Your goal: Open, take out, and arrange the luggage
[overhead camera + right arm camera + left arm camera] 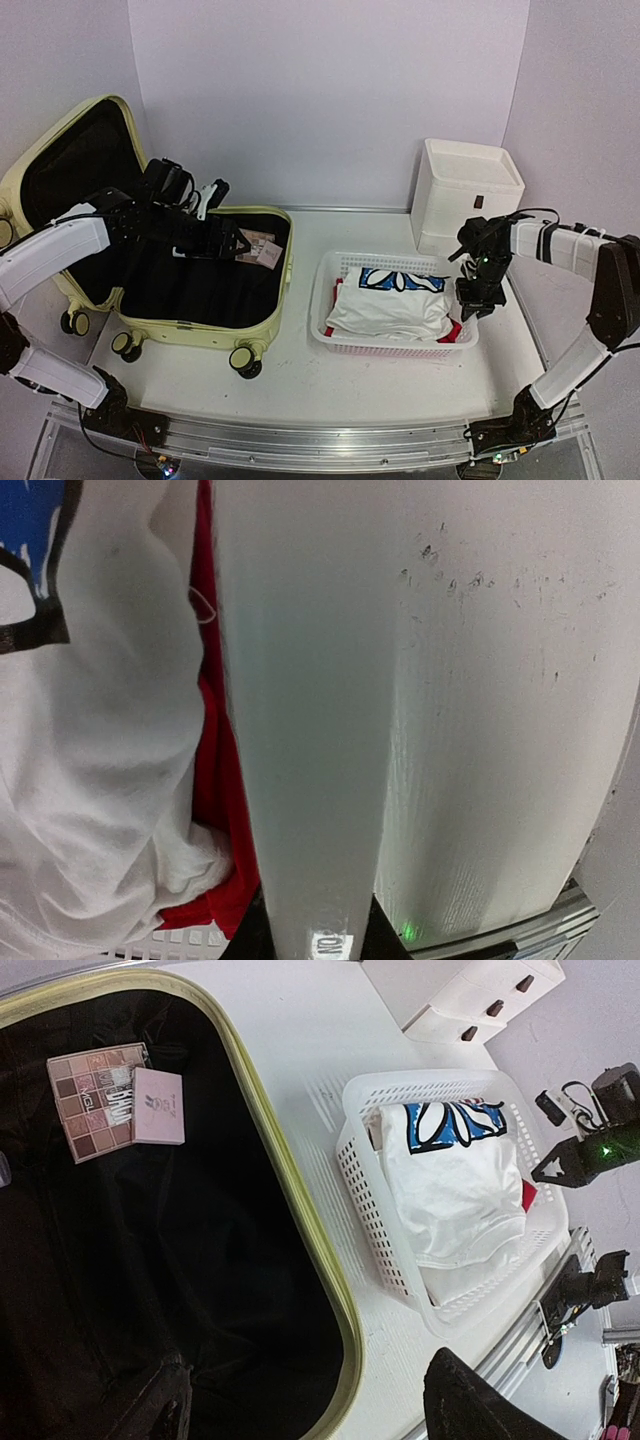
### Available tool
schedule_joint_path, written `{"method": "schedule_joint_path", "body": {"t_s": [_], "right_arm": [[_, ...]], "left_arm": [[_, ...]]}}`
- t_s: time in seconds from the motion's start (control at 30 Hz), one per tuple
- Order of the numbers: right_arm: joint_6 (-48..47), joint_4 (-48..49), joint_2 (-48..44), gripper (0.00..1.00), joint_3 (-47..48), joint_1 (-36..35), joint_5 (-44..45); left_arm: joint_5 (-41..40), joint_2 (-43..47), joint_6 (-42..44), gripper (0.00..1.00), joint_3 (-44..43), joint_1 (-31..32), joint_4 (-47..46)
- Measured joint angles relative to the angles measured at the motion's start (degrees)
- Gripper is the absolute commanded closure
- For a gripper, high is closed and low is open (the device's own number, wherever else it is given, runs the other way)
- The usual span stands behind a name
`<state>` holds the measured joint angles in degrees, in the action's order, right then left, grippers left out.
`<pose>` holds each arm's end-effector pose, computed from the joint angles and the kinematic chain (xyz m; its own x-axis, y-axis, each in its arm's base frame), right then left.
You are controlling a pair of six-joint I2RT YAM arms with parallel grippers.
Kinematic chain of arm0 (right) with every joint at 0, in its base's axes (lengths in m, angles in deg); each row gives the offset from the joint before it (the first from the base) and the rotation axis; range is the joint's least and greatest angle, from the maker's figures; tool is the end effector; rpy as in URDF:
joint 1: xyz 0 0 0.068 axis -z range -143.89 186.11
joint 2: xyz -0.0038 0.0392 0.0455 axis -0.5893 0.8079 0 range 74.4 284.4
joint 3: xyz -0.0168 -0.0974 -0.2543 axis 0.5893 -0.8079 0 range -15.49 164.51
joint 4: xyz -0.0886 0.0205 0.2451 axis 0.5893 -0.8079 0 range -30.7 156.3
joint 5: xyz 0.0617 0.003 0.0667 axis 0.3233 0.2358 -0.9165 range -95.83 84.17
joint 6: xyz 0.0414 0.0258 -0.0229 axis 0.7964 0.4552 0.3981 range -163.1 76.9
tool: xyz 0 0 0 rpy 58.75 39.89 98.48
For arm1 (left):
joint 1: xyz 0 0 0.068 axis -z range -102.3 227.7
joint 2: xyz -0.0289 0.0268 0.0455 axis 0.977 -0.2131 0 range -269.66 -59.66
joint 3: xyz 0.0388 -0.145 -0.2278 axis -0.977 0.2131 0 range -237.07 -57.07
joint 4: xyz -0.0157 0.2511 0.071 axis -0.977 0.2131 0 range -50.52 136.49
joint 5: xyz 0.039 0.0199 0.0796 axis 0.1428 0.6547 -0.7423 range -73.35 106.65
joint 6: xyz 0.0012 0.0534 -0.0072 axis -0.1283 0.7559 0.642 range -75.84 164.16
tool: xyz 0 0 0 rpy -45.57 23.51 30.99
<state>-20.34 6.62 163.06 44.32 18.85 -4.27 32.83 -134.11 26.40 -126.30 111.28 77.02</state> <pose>0.2487 0.0763 0.2022 -0.9948 0.0960 -0.0342 0.0966 0.9952 -0.0153 0.2263 -0.1620 0.3319 -0.7526 0.1483 -0.6415 0.4958 0.7687 -0.4041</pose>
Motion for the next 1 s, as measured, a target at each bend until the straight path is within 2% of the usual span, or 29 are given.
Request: {"method": "schedule_joint_path", "body": {"t_s": [0.17, 0.37, 0.77, 1.0], "right_arm": [[-0.57, -1.77, -2.34, 1.00, 0.02, 0.24, -0.09], [-3.21, -10.82, -7.26, 1.00, 2.89, 0.85, 6.16], [-17.09, -21.66, -13.49, 1.00, 8.11, 6.73, 17.18], [-21.92, -20.85, -16.63, 1.00, 4.50, 7.96, 25.20]], "left_arm": [[-0.20, 0.46, 0.17, 0.19, 0.00, 0.00, -0.02], [-0.37, 0.07, 1.38, 0.19, 0.00, 0.00, -0.02], [-1.46, -0.81, 3.19, 0.19, 0.00, 0.02, 0.09], [-1.40, -0.83, 3.43, 0.19, 0.00, 0.00, 0.09]]}}
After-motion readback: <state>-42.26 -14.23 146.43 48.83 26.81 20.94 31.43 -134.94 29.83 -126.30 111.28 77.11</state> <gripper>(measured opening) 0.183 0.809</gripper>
